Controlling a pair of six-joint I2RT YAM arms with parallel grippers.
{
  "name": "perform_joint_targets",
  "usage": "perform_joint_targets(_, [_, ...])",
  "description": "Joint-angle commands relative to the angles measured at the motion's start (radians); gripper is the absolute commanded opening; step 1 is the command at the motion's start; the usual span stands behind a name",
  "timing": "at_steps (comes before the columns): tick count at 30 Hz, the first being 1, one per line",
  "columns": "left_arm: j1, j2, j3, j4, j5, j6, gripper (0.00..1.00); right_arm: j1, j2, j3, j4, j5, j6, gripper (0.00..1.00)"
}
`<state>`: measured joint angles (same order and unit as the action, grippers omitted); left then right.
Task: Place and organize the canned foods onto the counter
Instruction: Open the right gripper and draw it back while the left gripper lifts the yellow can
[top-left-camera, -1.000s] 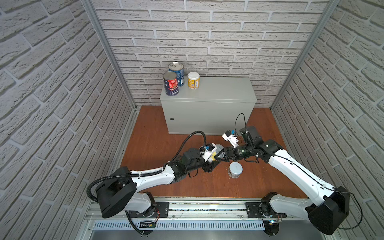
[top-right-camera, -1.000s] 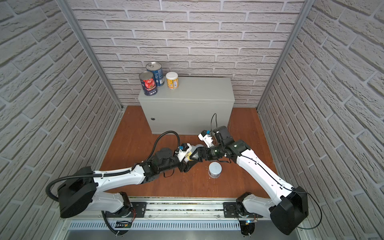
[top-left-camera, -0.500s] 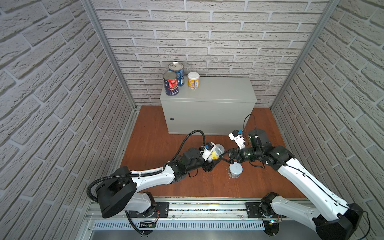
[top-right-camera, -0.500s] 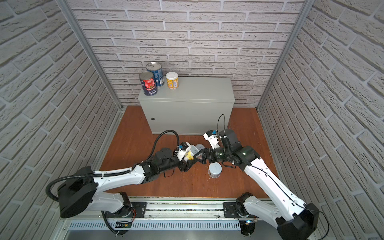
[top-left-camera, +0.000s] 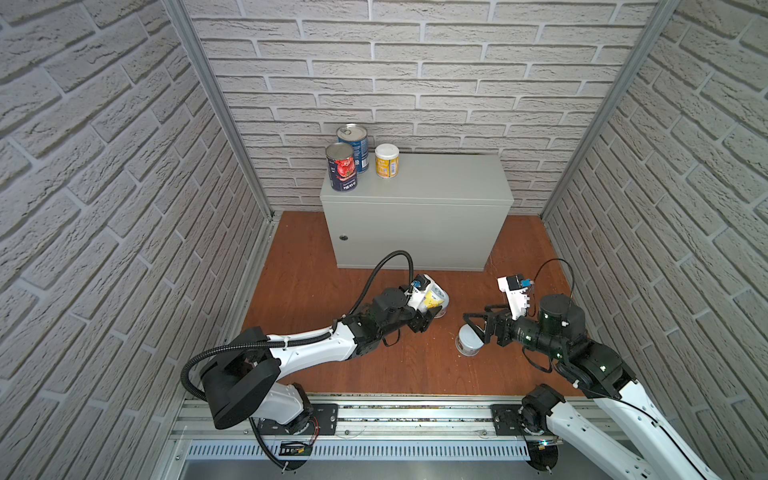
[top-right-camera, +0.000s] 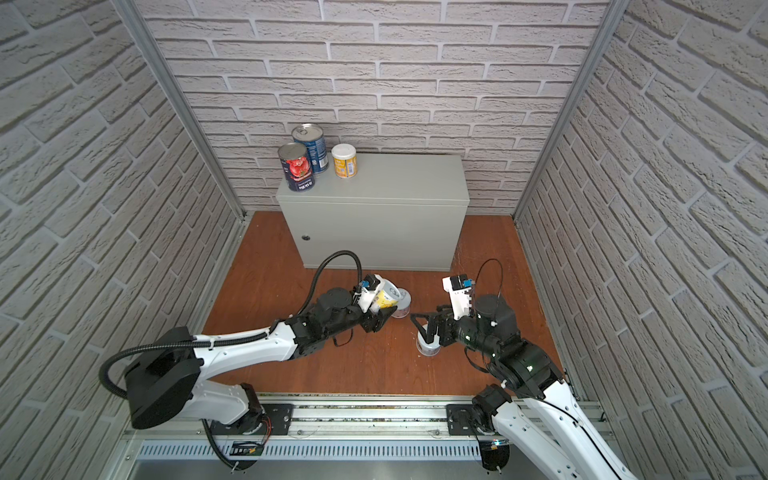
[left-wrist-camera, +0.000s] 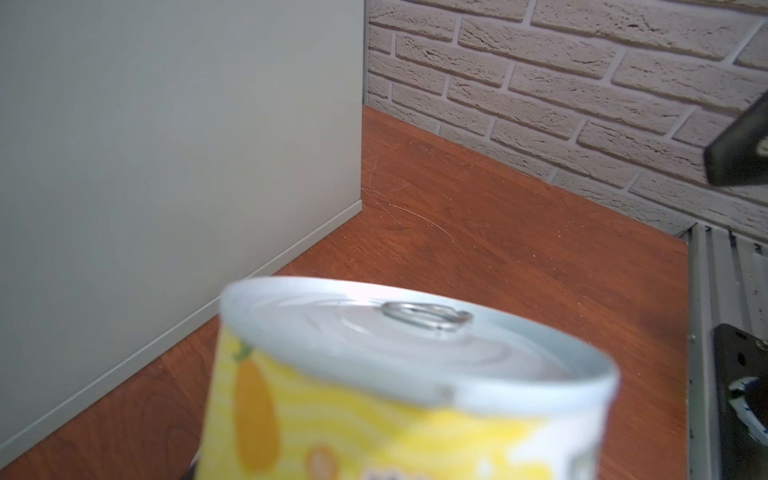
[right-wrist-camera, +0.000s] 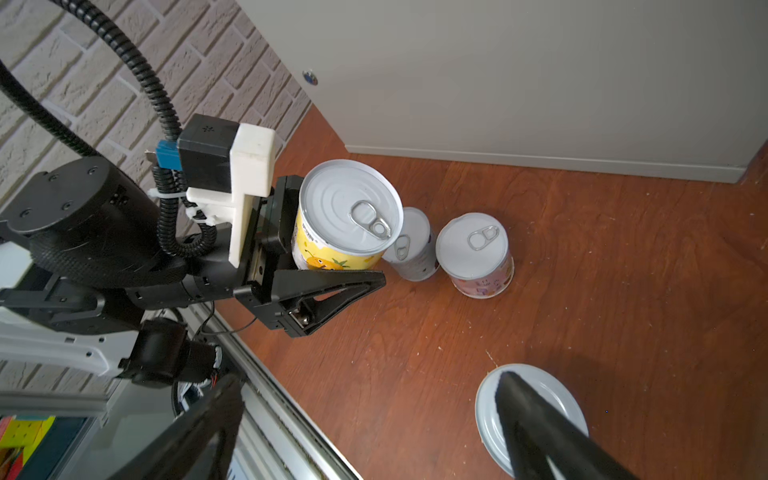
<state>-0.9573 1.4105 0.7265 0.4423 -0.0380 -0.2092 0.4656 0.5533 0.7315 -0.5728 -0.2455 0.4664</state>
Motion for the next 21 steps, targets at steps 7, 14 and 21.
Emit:
perform_joint_targets(7, [0.012, 0.043, 0.193, 0.108, -0.046, 0.014, 0.52, 0.001, -0.104, -0.114, 0.111, 0.114, 0.079, 0.96])
perform_joint_targets(14, [0.014, 0.059, 0.305, 0.054, -0.04, 0.043, 0.52, 0.001, -0.128, -0.143, 0.128, 0.106, 0.1, 0.97])
perform_joint_targets(21, [0.015, 0.042, 0.353, 0.04, -0.058, 0.096, 0.52, 0.0, -0.135, -0.173, 0.179, 0.05, 0.114, 0.99])
